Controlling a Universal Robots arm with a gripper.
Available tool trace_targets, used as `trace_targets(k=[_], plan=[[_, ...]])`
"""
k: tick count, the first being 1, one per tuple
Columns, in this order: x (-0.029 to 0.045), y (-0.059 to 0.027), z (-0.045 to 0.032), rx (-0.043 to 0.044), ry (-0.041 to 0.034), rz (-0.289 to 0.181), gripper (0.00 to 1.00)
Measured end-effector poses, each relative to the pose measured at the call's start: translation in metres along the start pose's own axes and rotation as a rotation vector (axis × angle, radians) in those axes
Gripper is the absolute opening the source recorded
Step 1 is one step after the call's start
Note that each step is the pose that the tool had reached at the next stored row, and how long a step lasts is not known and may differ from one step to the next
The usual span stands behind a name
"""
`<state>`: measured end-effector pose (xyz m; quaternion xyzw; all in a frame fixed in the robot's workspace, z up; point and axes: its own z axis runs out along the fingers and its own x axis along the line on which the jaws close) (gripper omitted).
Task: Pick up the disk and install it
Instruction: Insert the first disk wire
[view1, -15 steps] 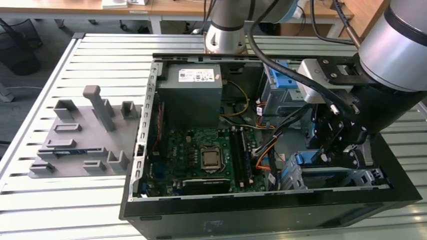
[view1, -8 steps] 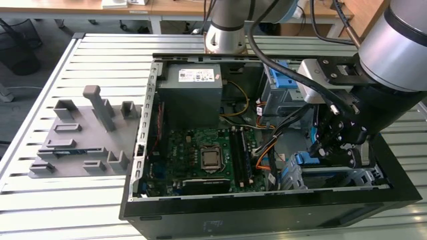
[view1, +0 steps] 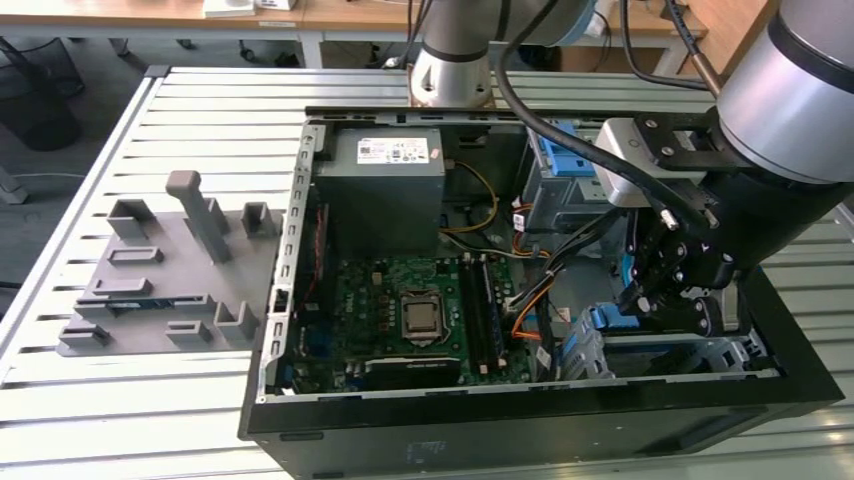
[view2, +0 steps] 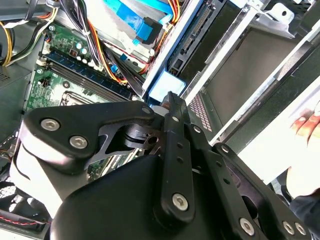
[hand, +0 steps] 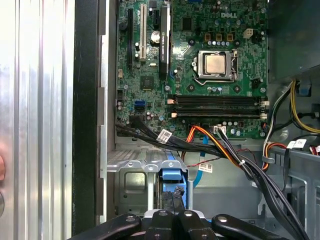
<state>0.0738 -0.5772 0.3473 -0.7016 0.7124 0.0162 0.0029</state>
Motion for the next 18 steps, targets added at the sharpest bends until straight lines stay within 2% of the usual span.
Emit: trace_targets(k=[7, 10, 13, 18], plan=[[0.0, -0.0002, 0.0001, 0.0, 0.0, 0.0, 0.11], [0.0, -0.0039, 0.0001, 0.0, -0.0002, 0.0, 0.11], [-0.0003, -0.0124, -0.0001, 0.0, -0.0001, 0.0, 0.11], [-0.0014, -0.0316, -0.0004, 0.0, 0.0, 0.0, 0.11]])
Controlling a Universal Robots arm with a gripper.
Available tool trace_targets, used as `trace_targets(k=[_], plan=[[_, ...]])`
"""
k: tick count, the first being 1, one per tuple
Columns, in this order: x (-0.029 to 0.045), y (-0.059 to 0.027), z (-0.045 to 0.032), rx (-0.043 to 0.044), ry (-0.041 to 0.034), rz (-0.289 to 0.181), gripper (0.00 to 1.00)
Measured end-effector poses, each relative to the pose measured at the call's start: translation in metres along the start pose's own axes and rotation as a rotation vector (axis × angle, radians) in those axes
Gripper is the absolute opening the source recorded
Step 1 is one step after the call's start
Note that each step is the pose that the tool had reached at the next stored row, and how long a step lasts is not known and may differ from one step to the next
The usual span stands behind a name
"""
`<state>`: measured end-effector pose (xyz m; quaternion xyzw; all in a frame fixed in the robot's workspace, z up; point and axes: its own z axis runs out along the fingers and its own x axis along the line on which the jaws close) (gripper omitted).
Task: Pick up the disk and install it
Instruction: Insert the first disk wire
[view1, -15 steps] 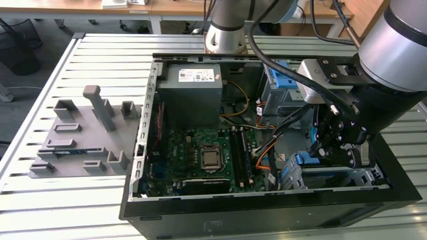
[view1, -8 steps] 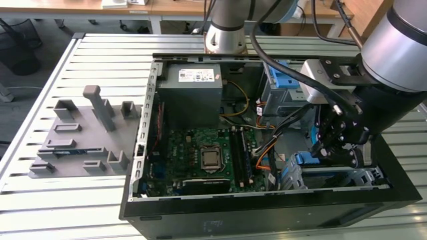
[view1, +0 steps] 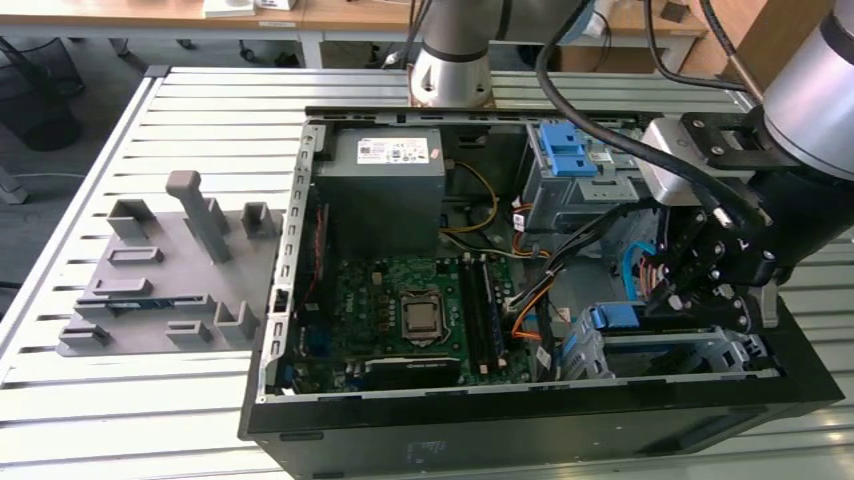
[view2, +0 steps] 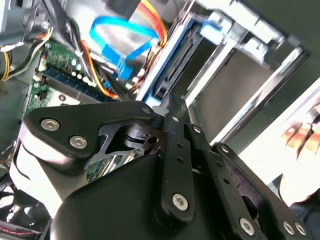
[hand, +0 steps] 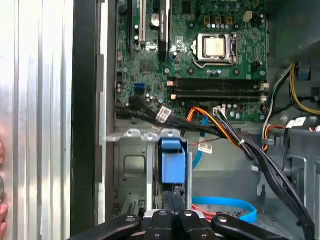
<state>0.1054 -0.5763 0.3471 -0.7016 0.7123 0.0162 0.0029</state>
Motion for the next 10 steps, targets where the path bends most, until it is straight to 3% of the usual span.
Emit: trace_targets(k=[1, 2, 6, 10], plan=[[-0.0019, -0.013, -0.0001, 0.0, -0.0001, 0.0, 0.11], [-0.0047, -0.0152, -0.0005, 0.0, -0.0001, 0.0, 0.11], [-0.0092, -0.0157, -0.0065, 0.0, -0.0002, 0.0, 0.11], [-0.0135, -0.021, -0.0068, 0.0, -0.0002, 0.0, 0.11]])
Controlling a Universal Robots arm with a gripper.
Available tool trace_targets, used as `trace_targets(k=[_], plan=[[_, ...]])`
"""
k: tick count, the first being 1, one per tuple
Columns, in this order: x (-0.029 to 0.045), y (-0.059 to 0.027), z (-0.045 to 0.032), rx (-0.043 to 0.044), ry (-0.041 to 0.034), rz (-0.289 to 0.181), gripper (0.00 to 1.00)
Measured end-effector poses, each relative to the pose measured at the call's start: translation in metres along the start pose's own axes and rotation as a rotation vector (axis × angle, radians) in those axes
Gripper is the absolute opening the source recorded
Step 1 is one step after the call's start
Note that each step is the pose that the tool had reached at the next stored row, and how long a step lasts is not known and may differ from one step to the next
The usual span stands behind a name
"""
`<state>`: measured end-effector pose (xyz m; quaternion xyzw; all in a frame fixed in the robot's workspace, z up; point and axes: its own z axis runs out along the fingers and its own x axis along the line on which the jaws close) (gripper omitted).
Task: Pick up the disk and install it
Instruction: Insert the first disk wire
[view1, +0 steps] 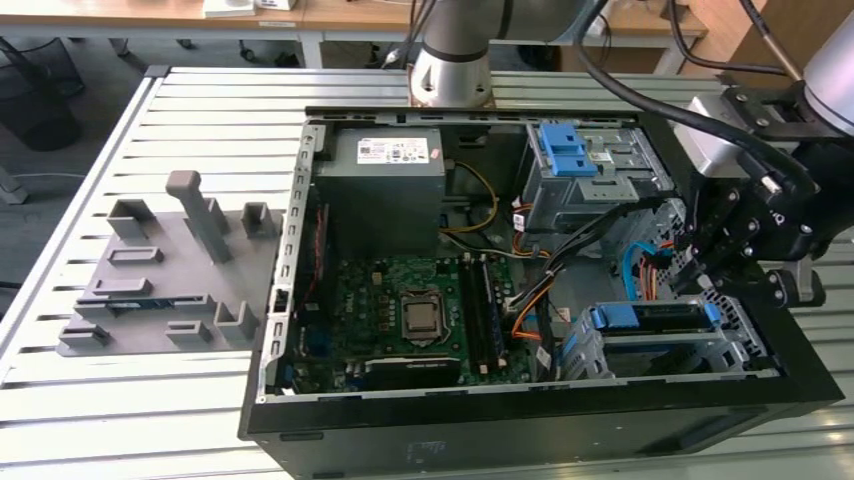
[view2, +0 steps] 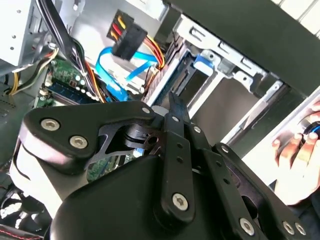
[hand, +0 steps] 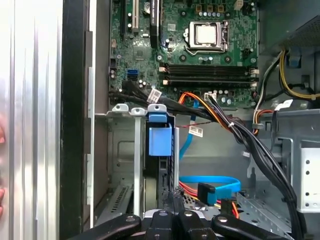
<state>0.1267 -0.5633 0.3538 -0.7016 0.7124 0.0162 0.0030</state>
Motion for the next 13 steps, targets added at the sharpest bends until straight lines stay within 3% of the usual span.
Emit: trace_targets(k=[7, 13], plan=[[-0.0076, -0.0126, -0.0001, 0.0, 0.0002, 0.0, 0.11], [-0.0167, -0.015, -0.0008, 0.0, 0.0008, 0.0, 0.11]])
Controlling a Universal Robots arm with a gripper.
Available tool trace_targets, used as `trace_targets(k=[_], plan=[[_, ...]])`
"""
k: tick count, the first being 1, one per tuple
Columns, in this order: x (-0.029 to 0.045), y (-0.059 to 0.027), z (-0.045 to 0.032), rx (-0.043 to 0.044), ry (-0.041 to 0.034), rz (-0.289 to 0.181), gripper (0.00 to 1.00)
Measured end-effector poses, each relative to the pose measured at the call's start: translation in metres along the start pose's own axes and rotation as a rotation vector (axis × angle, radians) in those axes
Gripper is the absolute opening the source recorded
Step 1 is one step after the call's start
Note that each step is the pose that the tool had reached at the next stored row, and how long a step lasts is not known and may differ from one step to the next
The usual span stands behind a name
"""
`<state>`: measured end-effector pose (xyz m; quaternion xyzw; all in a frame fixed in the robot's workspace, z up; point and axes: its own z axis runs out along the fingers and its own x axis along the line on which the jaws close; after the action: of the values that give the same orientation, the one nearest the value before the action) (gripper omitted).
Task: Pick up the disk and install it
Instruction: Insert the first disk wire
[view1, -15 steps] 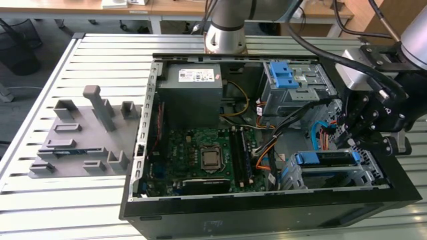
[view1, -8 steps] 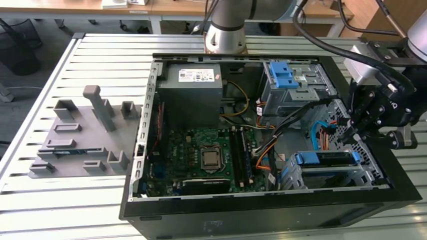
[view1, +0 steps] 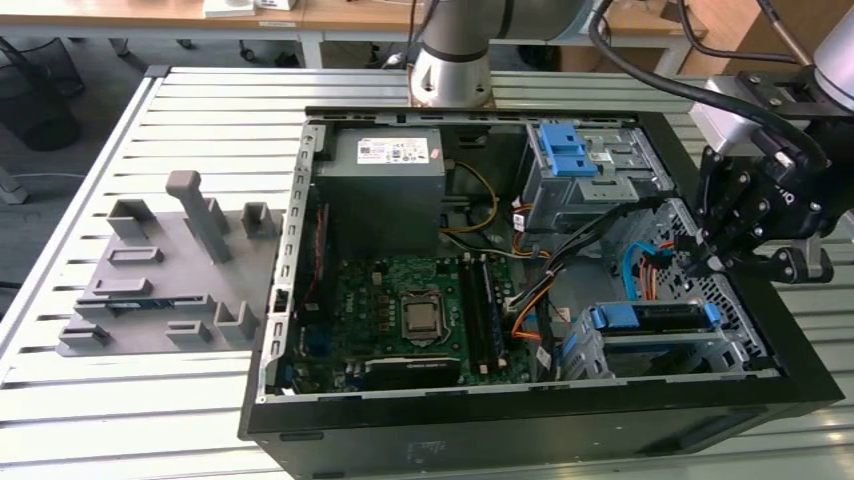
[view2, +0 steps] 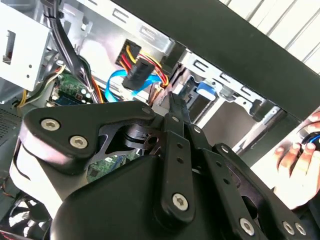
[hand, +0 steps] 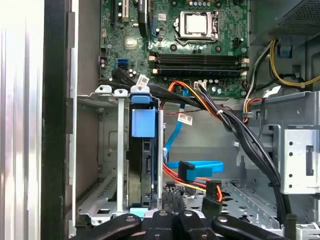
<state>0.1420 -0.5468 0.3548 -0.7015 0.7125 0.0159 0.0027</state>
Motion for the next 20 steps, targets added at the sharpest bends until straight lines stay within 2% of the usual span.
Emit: trace_targets(k=[10, 16, 20], plan=[[-0.0171, 0.0002, -0.007, 0.0002, 0.0084, 0.002, 0.11], [-0.0285, -0.0002, -0.0073, 0.0004, 0.0135, 0.01, 0.11], [-0.0288, -0.0003, -0.0073, 0.0004, 0.0136, 0.01, 0.11]])
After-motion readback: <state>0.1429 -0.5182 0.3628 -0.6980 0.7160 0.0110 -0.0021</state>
